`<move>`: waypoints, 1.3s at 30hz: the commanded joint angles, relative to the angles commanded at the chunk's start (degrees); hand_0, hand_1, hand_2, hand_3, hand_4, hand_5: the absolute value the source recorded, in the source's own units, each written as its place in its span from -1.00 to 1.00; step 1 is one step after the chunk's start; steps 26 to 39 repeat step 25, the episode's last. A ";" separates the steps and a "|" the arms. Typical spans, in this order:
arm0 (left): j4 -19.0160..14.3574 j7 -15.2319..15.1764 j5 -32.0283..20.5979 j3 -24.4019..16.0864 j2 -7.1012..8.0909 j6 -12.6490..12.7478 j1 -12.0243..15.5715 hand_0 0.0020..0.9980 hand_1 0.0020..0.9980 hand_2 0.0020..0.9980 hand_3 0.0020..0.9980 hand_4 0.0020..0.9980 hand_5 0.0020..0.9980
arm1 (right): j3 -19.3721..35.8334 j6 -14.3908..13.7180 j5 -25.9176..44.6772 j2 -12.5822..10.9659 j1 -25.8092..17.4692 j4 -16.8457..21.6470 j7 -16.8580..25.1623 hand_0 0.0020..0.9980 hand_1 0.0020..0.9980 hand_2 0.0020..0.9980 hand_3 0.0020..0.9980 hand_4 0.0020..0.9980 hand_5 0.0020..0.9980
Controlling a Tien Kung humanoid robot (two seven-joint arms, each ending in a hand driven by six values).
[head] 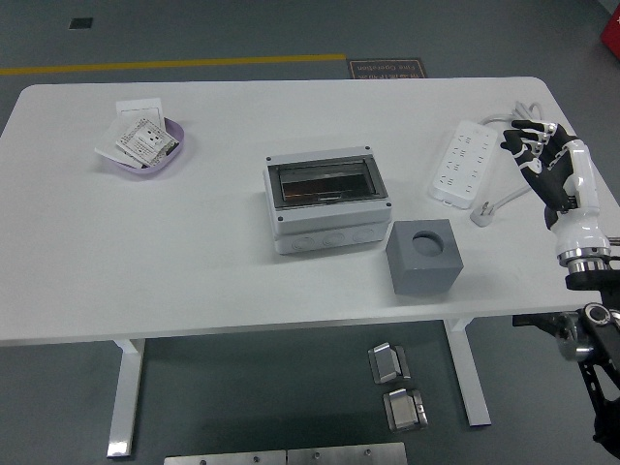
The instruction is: Pick up the cylinder from the cube,place it in the box,flap close box
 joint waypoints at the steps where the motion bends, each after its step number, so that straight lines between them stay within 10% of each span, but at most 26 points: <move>1: 0.00 0.08 -0.18 0.24 -0.06 0.10 -0.02 0.55 0.56 0.51 0.72 0.80 0.14 | 0.39 -0.03 -0.12 0.05 0.05 0.14 -0.04 0.33 0.12 0.19 0.25 0.93 0.07; 39: 0.00 0.28 -0.98 2.67 0.75 2.33 -1.15 0.51 0.52 0.47 0.67 0.65 0.01 | 2.38 -0.86 -1.19 0.12 0.02 -0.41 -1.60 0.34 0.13 0.19 0.26 0.90 0.00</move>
